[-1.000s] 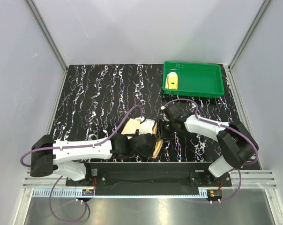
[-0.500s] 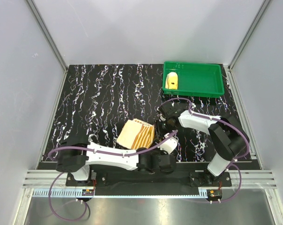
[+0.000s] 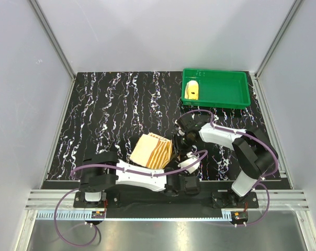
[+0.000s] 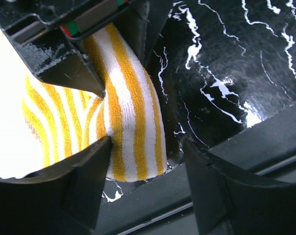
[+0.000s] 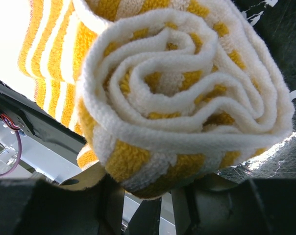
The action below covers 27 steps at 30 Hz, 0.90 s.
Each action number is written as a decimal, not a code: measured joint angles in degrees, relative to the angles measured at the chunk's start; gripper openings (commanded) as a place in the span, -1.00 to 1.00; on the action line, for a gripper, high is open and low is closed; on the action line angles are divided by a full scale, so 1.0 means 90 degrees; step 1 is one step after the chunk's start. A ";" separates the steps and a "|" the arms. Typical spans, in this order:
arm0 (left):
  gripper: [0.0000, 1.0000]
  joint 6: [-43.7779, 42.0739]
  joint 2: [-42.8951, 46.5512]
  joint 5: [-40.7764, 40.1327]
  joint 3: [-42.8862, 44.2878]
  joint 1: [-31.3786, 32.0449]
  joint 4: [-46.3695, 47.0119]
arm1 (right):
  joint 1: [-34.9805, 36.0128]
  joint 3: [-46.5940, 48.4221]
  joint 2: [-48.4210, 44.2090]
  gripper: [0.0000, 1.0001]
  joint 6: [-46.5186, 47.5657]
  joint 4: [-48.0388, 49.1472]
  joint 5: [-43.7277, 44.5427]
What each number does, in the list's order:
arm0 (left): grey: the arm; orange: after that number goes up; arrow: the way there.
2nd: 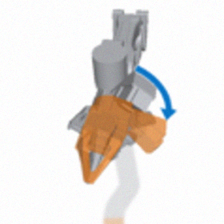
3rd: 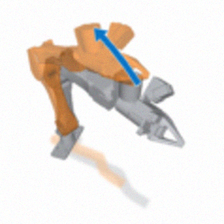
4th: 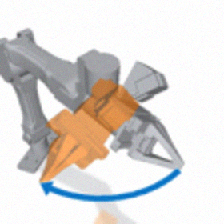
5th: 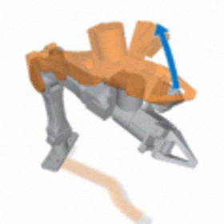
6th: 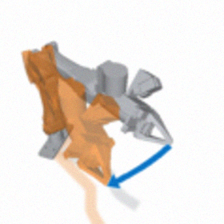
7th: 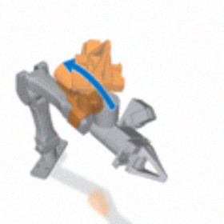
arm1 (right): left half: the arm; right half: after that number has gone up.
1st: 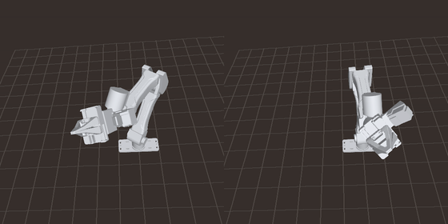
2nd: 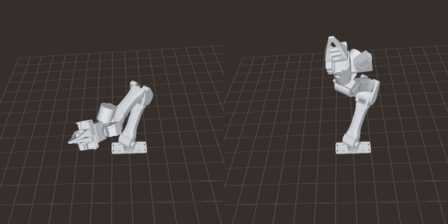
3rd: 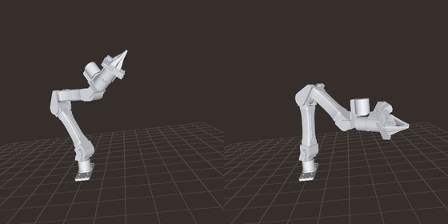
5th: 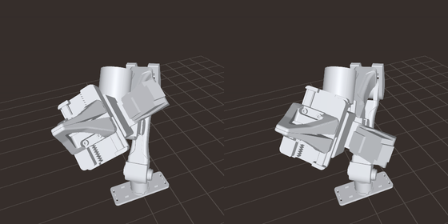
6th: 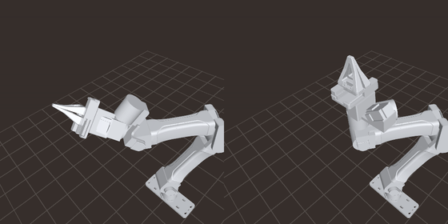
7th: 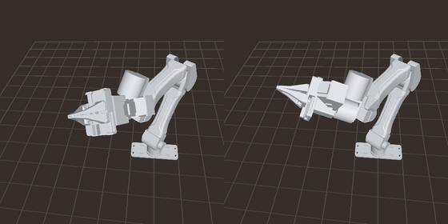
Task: Roll the towels
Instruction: Roll the towel
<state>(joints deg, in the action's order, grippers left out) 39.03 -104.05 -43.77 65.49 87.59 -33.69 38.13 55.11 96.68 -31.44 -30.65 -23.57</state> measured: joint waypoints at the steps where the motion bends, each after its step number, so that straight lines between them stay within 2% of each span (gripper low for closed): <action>1: 0.35 0.0073 -0.0041 -0.0010 0.0053 -0.0007 -0.0080 | 0.0000 0.0000 0.0000 -0.15 0.0000 0.0000 -0.0002; 8: 0.31 0.0435 -0.0449 -0.0102 0.0284 -0.0124 -0.0522 | 0.0002 -0.0012 0.0002 -0.14 0.0005 0.0027 -0.0017; 11: 0.23 0.0546 -0.0580 -0.0126 0.0427 -0.0172 -0.0731 | 0.0007 -0.0024 0.0002 -0.13 0.0005 0.0049 -0.0022; 14: 0.01 0.0612 -0.0673 -0.0138 0.0483 -0.0279 -0.0850 | 0.0007 -0.0058 0.0002 -0.12 0.0000 0.0102 -0.0022; 19: -0.60 0.0639 -0.0670 -0.0119 0.0469 -0.0367 -0.0906 | 0.0007 -0.0080 0.0002 -0.09 0.0000 0.0180 -0.0036; 20: -0.66 0.0634 -0.0658 -0.0114 0.0452 -0.0376 -0.0882 | 0.0007 -0.0080 0.0002 -0.08 0.0002 0.0182 -0.0036; 23: -0.77 0.0576 -0.0571 -0.0063 0.0333 -0.0423 -0.0741 | 0.0007 -0.0080 0.0002 0.04 0.0010 0.0185 -0.0029; 24: -0.77 0.0551 -0.0529 -0.0027 0.0291 -0.0442 -0.0695 | 0.0007 -0.0080 0.0002 0.18 0.0015 0.0180 -0.0012; 27: -0.77 0.0500 -0.0447 0.0068 0.0228 -0.0481 -0.0617 | 0.0007 -0.0070 0.0002 0.39 0.0066 0.0068 0.0090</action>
<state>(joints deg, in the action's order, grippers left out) 43.53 -108.07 -43.16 67.55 83.26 -39.24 38.20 54.48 96.71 -30.85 -30.04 -22.76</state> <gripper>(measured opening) 0.234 0.640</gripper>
